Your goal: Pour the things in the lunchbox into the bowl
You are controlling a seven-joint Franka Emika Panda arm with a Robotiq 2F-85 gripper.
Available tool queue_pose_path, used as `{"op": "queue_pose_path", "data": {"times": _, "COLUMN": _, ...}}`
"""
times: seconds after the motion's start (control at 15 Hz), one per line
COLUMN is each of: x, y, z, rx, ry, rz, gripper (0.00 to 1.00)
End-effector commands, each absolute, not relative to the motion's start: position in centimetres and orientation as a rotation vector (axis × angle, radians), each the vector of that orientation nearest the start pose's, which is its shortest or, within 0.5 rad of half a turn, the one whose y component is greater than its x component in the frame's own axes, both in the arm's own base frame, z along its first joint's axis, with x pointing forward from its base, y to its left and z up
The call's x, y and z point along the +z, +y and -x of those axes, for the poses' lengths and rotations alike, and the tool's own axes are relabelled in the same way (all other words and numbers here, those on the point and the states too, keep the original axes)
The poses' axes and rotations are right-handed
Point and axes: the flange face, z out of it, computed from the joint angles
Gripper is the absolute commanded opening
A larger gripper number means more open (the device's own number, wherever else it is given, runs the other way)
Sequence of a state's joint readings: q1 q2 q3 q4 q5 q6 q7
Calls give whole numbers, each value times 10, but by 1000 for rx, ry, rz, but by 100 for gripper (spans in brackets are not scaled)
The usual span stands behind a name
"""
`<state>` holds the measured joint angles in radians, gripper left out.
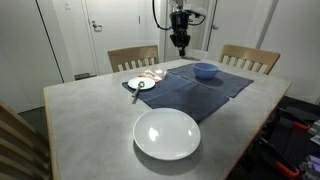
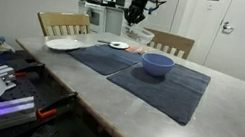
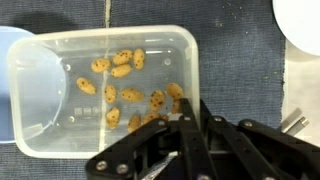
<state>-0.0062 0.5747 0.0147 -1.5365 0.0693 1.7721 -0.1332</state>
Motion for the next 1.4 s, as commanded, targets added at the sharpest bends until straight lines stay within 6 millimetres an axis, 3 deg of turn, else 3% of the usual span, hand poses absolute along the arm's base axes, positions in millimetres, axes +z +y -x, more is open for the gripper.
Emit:
{"op": "queue_pose_path", "data": {"times": 0.0, "x": 323, "y": -12, "z": -651, "rx": 491, "ry": -282, "rz": 2922, "gripper": 2}}
{"op": "queue_pose_path", "data": {"times": 0.33, "x": 352, "y": -45, "z": -641, "rx": 466, "ry": -309, "rz": 2849, "gripper": 2}}
{"op": "queue_pose_path", "data": {"times": 0.4, "x": 337, "y": -36, "z": -652, "rx": 456, "ry": -296, "rz": 2887, "gripper": 9}}
{"op": "queue_pose_path", "data": {"times": 0.6, "x": 348, "y": -46, "z": -648, "rx": 452, "ry": -286, "rz": 2875, "gripper": 9}}
{"op": "queue_pose_path", "data": {"times": 1.33, "x": 348, "y": -45, "z": -648, "rx": 455, "ry": -290, "rz": 2873, "gripper": 9}}
